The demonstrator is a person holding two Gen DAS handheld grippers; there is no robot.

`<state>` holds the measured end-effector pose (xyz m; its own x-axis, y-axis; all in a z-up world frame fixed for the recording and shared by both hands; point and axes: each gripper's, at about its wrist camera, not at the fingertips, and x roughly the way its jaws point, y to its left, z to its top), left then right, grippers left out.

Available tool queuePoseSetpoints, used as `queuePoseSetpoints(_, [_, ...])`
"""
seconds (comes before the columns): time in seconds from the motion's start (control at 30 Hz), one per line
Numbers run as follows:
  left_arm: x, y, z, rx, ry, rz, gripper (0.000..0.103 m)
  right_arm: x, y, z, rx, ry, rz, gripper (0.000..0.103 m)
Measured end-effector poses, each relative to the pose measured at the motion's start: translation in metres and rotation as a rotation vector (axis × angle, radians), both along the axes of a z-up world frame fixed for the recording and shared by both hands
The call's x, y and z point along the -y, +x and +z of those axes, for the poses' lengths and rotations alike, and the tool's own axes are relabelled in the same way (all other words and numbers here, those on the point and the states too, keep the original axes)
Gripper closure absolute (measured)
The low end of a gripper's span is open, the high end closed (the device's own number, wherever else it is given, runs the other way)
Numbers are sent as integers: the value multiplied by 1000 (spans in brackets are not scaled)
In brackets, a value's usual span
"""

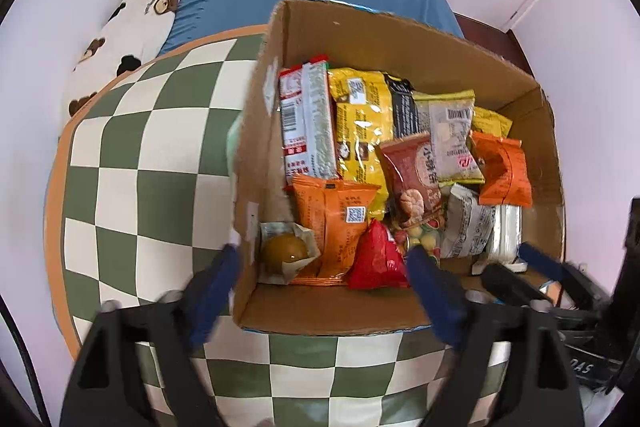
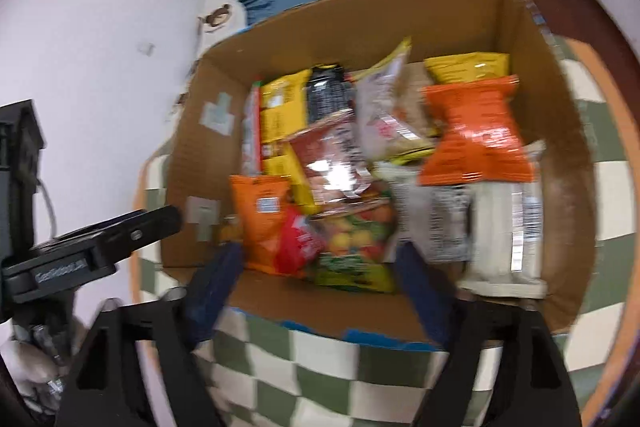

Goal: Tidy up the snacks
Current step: 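Open both tools to drop the items into the box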

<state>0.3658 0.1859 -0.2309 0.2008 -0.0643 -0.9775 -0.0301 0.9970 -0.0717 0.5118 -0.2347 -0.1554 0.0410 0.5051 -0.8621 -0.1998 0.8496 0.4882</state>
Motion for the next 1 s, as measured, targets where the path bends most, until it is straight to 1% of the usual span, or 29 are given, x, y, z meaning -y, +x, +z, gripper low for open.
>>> queuePoseSetpoints(0.03, [5,-3,-2,13,30,-8,0,2,0,-1,13,-30,1,5])
queuePoseSetpoints(0.07, [9,-5,-3,22,48,-15,0,4,0,-1,28,-66,0,5])
queuePoseSetpoints(0.13, [15,-8,-6,23,48,-22,0,7,1,-1,51,-136,-1,4])
queuePoseSetpoints(0.2, [19,-11,-10,18,31,-19,0,15,-1,2,83,-178,-1,4])
queuePoseSetpoints(0.27, [23,-14,-11,24,15,-16,0,22,-1,4,106,-199,-10,3])
queuePoseSetpoints(0.37, [28,-18,-12,40,25,-15,0,32,-3,9,146,-233,-24,2])
queuePoseSetpoints(0.43, [30,-21,-11,57,37,-2,0,37,-5,13,155,-236,-39,2])
queuePoseSetpoints(0.5, [31,-24,-7,70,31,6,0,43,-7,17,160,-243,-48,2])
queuePoseSetpoints(0.6, [34,-33,3,104,40,4,0,52,-14,30,184,-255,-53,2])
queuePoseSetpoints(0.73, [37,-50,25,168,62,10,0,60,-28,51,235,-266,-58,1])
queuePoseSetpoints(0.9, [41,-83,60,264,73,3,0,71,-56,90,321,-258,-74,1])
queuePoseSetpoints(1.0, [42,-105,77,293,67,2,0,76,-77,113,364,-256,-74,1])
